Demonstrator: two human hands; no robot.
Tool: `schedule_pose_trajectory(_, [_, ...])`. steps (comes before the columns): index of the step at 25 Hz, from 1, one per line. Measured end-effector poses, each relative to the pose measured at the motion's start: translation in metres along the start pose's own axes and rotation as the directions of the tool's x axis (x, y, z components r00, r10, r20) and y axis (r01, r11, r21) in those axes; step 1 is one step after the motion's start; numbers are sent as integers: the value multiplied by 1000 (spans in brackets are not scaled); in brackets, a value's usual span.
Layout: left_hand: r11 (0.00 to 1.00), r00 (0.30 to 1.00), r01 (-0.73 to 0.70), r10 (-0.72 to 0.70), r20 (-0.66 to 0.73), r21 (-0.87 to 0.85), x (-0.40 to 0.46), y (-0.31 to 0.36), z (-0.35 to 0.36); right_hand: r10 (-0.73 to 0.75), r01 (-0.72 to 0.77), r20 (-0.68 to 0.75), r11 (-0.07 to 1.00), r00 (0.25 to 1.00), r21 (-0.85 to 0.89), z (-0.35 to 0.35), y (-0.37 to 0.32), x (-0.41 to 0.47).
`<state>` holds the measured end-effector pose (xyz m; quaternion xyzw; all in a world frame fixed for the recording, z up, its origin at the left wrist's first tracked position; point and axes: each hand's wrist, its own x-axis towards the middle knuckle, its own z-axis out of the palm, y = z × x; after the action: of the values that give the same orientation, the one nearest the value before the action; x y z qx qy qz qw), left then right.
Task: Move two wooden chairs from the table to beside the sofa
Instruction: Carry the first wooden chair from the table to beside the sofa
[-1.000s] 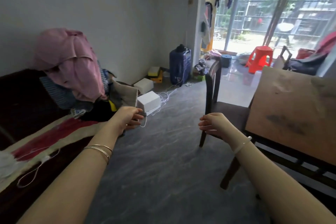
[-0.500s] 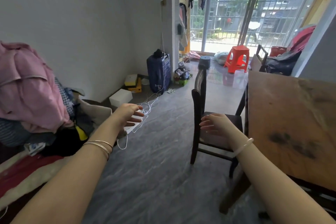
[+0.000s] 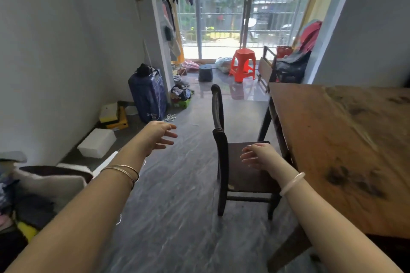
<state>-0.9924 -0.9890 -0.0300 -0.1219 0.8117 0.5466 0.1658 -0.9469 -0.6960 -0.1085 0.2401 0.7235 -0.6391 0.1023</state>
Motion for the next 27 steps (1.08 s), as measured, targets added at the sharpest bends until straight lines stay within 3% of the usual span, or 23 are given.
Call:
schedule_pose_trajectory(7, [989, 974, -100, 75, 215, 108, 118, 60, -11, 85, -70, -143, 992, 986, 107, 35, -17, 59])
schedule_pose_trajectory(14, [983, 939, -112, 57, 338, 146, 199, 84, 18, 199, -162, -216, 971, 956, 178, 41, -17, 115])
schedule_pose_trajectory(20, [975, 953, -61, -6, 303, 212, 272, 101, 64, 333, -270, -205, 921, 921, 281, 34, 15, 190])
schedule_pose_trajectory(27, [952, 970, -4, -71, 233, 307, 355, 119, 126, 569, -487, -97, 770, 817, 413, 45, 66, 264])
